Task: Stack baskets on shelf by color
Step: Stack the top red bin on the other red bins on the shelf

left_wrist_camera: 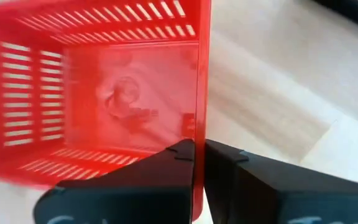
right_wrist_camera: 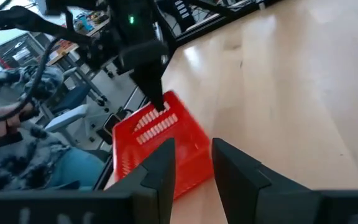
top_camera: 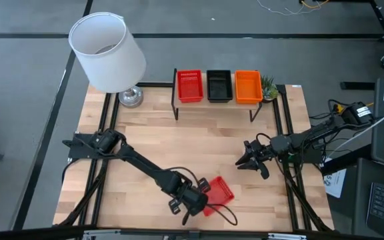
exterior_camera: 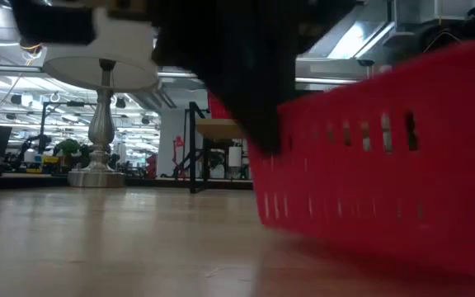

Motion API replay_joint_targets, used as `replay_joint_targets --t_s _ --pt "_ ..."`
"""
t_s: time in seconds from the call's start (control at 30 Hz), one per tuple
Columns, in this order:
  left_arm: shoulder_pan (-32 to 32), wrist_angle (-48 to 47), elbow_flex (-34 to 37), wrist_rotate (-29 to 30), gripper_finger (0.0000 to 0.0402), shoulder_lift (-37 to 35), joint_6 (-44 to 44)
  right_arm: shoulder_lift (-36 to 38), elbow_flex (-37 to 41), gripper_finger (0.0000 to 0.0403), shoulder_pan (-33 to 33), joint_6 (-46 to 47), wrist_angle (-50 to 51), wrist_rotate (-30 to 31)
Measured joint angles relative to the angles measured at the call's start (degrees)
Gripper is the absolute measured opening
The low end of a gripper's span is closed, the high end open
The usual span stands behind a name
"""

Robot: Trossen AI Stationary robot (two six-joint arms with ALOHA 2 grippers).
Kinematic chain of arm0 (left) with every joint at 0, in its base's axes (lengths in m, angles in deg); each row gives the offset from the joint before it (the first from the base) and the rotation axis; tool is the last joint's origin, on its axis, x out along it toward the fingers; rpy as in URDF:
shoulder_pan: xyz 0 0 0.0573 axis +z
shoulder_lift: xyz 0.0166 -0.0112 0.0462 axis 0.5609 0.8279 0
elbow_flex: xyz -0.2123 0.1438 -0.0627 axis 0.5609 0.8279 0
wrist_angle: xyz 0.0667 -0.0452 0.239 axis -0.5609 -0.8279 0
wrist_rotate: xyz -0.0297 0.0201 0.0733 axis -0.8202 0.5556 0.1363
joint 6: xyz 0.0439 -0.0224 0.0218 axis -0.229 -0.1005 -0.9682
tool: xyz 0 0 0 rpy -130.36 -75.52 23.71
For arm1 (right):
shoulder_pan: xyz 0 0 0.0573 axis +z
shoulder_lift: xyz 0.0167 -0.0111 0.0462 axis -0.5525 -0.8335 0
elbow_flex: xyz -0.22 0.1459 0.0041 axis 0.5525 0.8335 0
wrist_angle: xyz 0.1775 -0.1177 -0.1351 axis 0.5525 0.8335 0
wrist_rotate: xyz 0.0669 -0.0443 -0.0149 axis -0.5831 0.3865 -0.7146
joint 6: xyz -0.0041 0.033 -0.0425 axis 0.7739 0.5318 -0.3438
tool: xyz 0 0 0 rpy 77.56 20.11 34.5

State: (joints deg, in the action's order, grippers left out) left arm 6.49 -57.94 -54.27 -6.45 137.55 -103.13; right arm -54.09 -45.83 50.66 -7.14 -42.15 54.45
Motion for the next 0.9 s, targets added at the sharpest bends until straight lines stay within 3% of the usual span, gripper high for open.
replay_joint_targets --t_s 0.27,0.53,0.77,0.9 --pt "2.1 -17.5 -12.2 9.2 0.0002 -6.1 -7.1 0.0 0.0 0.0106 2.9 1.3 0.2 0.0" --pt "9.6 -36.2 -24.9 27.5 0.0001 -13.6 -1.8 0.0 0.0 0.0106 4.1 1.0 1.3 0.0" --pt "25.8 -36.6 -33.1 25.5 0.0001 -17.9 -0.4 0.0 0.0 0.0106 4.1 -6.4 2.3 0.0" --pt "38.9 -36.7 -34.1 15.6 0.0 -18.3 0.4 0.0 0.0 0.0106 4.1 -11.8 2.4 0.5"
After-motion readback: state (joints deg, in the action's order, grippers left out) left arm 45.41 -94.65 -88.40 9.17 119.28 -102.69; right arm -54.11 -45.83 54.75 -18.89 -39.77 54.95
